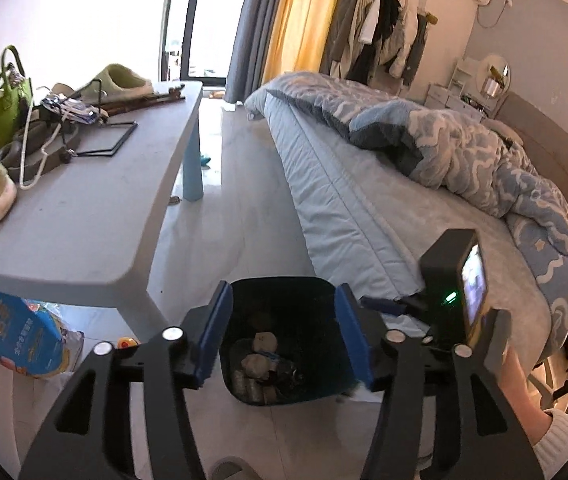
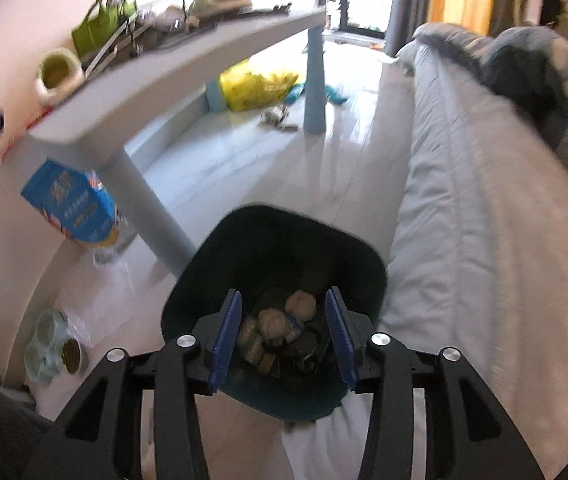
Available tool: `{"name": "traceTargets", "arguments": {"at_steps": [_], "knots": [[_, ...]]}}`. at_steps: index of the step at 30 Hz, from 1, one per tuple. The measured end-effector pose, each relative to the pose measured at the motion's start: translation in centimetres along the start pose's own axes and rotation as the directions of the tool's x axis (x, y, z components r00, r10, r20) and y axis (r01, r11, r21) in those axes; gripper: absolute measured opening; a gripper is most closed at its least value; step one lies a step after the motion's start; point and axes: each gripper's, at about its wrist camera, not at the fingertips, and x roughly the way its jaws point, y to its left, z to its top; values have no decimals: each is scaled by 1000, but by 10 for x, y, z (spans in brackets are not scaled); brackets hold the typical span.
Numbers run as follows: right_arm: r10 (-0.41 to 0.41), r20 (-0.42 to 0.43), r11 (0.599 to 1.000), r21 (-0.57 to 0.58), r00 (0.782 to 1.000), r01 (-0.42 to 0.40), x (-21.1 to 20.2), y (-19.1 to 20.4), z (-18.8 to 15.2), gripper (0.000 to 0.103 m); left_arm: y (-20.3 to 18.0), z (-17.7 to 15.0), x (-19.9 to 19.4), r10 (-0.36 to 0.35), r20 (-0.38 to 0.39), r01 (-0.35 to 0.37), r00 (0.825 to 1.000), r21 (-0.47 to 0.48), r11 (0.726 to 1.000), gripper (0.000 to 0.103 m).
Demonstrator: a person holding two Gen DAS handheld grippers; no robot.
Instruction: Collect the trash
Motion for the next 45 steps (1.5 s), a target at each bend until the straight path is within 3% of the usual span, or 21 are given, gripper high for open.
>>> {"name": "traceTargets", "arguments": {"at_steps": [3, 8, 14, 23, 28, 31, 34, 39, 45], "knots": [[-16, 88, 999, 30, 996, 14, -40, -3, -3, 63, -7, -3, -17, 3, 37, -3, 999, 8, 1000, 67], [-86, 224, 994, 88, 971, 68, -112, -10, -25, 86, -25, -12, -50, -6, 93, 3, 996, 27, 1000, 94], [-217, 332, 972, 164, 918, 171, -197, -30, -61, 98, -47, -29, -84, 31, 165, -42, 986, 60, 997, 98], [-348, 418, 929, 277, 839, 247, -299, -52, -138, 100, -77, -56, -123, 16, 265, -47, 964, 109, 993, 100], [-354, 439, 915, 346, 826, 208, -335, -62, -185, 100, -92, -77, -134, 62, 277, -105, 959, 144, 984, 100], [-377, 448, 907, 355, 810, 226, -350, -63, -215, 100, -91, -87, -135, 91, 268, -130, 959, 132, 983, 100], [-420, 435, 887, 381, 796, 260, -358, -64, -238, 100, -97, -94, -145, 83, 294, -132, 952, 149, 980, 100], [-444, 472, 878, 399, 762, 264, -370, -64, -260, 100, -105, -103, -142, 60, 278, -112, 959, 174, 978, 100], [-407, 467, 904, 327, 785, 274, -365, -60, -262, 100, -114, -105, -139, 75, 282, -130, 957, 181, 975, 100]]}}
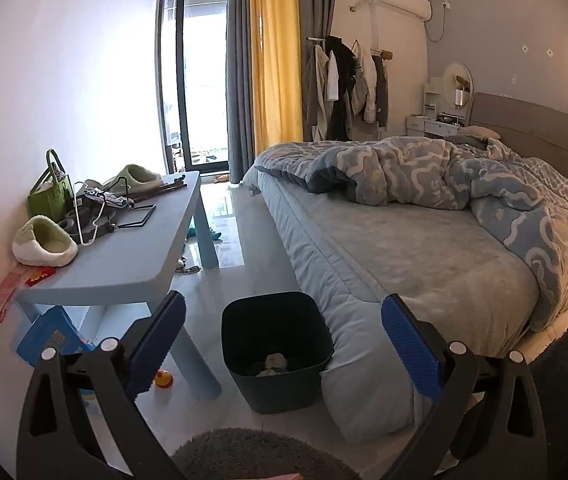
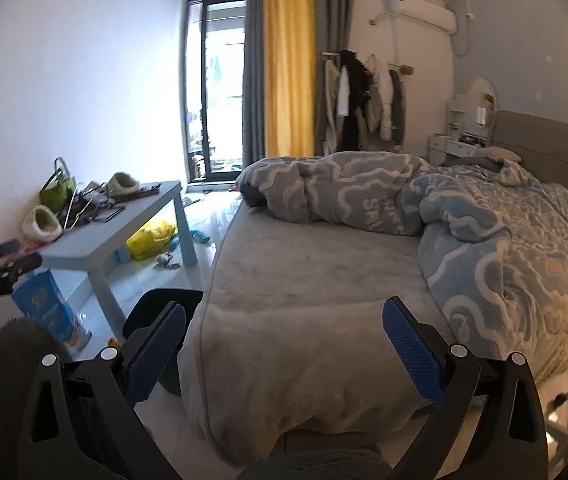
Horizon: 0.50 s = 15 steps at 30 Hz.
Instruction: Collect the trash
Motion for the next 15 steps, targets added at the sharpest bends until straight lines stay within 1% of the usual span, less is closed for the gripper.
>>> {"name": "traceTargets", "arguments": {"at_steps": [4, 10, 15], "knots": [[24, 3, 999, -22, 1000, -24, -2, 2, -2, 100, 1, 0, 2, -2, -7, 2, 1000, -17, 1000, 100], [42, 8, 999, 22, 999, -42, -4, -6, -3, 100, 1, 0, 2, 2, -7, -2, 1000, -13, 1000, 100], [46, 5, 998, 35, 999, -46, -4, -7, -4, 100, 2, 1, 2, 3, -13, -3, 1000, 1, 1000, 100]]}}
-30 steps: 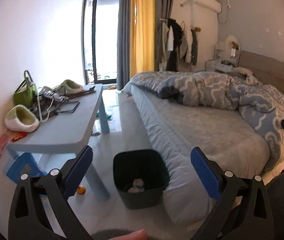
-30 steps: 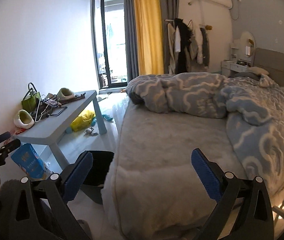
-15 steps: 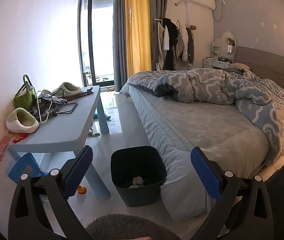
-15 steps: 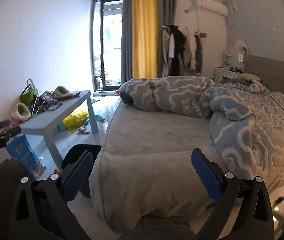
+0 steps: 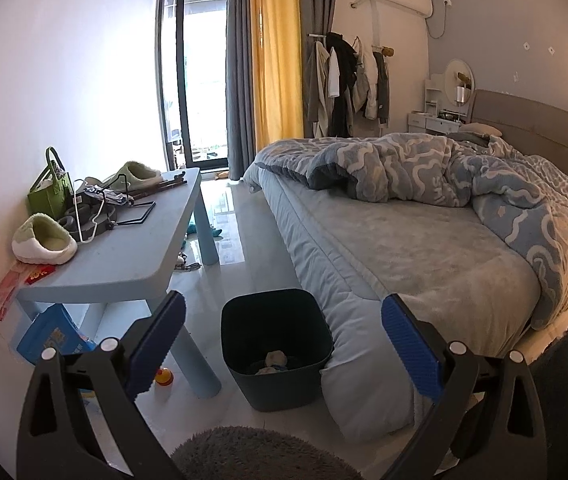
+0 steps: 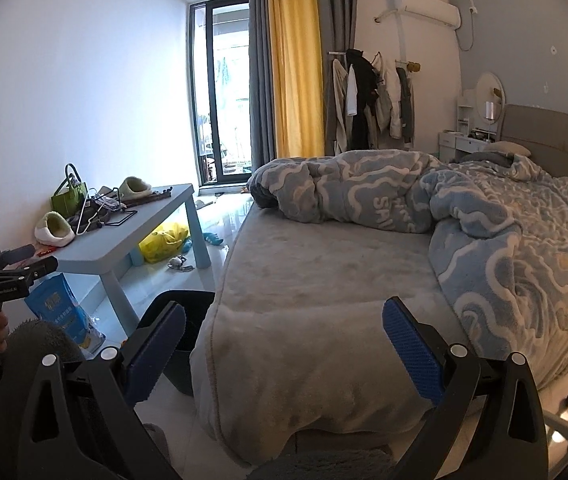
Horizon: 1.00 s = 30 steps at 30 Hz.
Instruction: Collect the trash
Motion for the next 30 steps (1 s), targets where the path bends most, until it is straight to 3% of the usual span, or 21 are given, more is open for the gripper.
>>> {"name": "traceTargets", "arguments": {"at_steps": [30], "knots": [[-4, -3, 1000, -8, 1000, 4, 0, 0, -1, 100, 1, 0, 1, 11, 1, -11, 1000, 17, 1000, 100]]}}
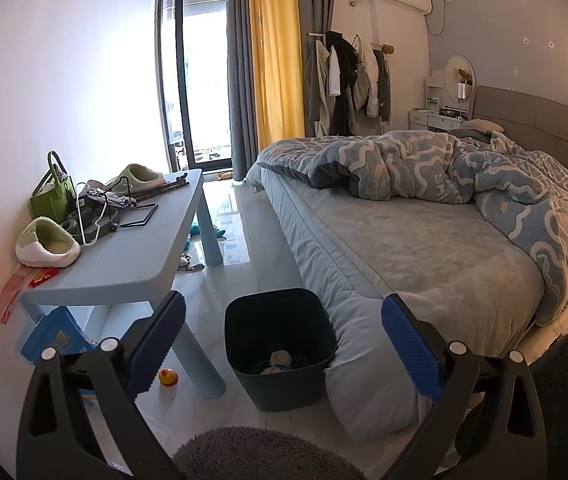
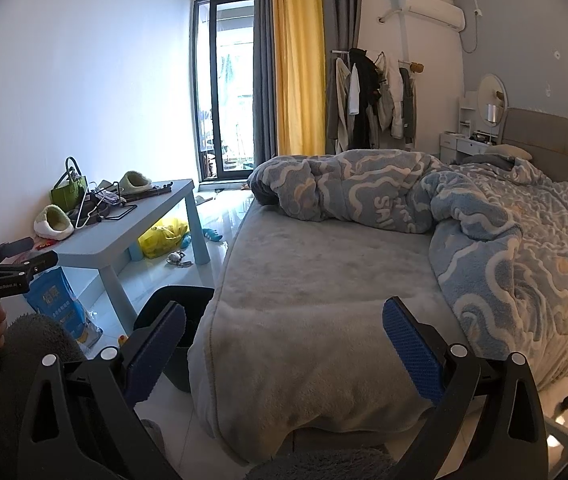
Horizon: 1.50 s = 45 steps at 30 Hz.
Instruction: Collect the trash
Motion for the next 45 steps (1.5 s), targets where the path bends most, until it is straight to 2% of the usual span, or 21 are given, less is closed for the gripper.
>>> {"name": "traceTargets", "arguments": {"at_steps": [45], "knots": [[9, -6, 1000, -14, 1000, -10, 0, -4, 3, 100, 4, -2, 1, 0, -3, 0, 1000, -19, 1000, 100]]}}
